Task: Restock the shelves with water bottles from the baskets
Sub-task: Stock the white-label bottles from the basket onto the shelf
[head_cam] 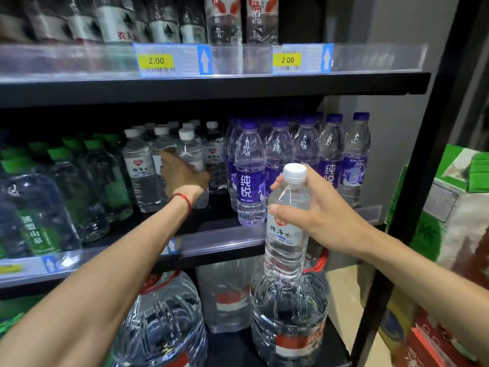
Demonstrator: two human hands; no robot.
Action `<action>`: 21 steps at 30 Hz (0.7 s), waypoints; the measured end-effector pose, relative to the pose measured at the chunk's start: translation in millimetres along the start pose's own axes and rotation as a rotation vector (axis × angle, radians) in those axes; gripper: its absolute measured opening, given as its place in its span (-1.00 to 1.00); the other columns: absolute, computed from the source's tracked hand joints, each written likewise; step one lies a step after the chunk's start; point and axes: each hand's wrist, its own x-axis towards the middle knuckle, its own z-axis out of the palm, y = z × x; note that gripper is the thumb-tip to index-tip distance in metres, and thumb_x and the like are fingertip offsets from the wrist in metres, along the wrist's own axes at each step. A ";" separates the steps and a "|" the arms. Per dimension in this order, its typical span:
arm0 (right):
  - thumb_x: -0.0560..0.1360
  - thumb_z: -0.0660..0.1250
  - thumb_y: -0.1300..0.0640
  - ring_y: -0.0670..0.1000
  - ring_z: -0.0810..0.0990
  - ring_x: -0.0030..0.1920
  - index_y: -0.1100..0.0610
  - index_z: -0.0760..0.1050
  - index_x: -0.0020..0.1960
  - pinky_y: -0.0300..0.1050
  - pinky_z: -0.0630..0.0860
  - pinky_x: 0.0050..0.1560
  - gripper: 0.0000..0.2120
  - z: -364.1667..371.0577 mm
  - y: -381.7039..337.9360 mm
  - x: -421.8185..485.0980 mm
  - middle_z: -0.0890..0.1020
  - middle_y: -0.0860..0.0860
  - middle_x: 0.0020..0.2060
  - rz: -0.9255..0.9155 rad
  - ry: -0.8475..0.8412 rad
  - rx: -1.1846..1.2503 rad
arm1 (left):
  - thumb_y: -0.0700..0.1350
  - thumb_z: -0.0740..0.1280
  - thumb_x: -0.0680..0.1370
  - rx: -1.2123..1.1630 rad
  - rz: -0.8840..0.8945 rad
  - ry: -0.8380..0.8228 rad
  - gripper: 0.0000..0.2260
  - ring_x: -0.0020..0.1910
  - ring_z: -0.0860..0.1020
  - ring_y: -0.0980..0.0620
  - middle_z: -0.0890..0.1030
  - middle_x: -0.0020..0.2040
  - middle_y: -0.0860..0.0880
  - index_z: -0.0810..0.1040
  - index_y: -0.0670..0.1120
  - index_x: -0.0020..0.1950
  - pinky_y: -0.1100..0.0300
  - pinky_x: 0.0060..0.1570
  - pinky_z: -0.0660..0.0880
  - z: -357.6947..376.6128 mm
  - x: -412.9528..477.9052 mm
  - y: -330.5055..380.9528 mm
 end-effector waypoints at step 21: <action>0.54 0.51 0.08 -0.12 0.58 0.14 0.08 0.49 0.23 -0.22 0.53 0.21 -0.67 7.5 -2.1 0.6 0.59 -0.15 0.07 0.012 -0.040 -0.036 | -0.01 0.66 0.34 0.260 0.140 0.173 -0.16 0.32 0.40 -0.25 0.37 0.38 -0.20 0.28 -0.17 0.46 -0.24 -0.13 0.56 12.7 -11.4 0.2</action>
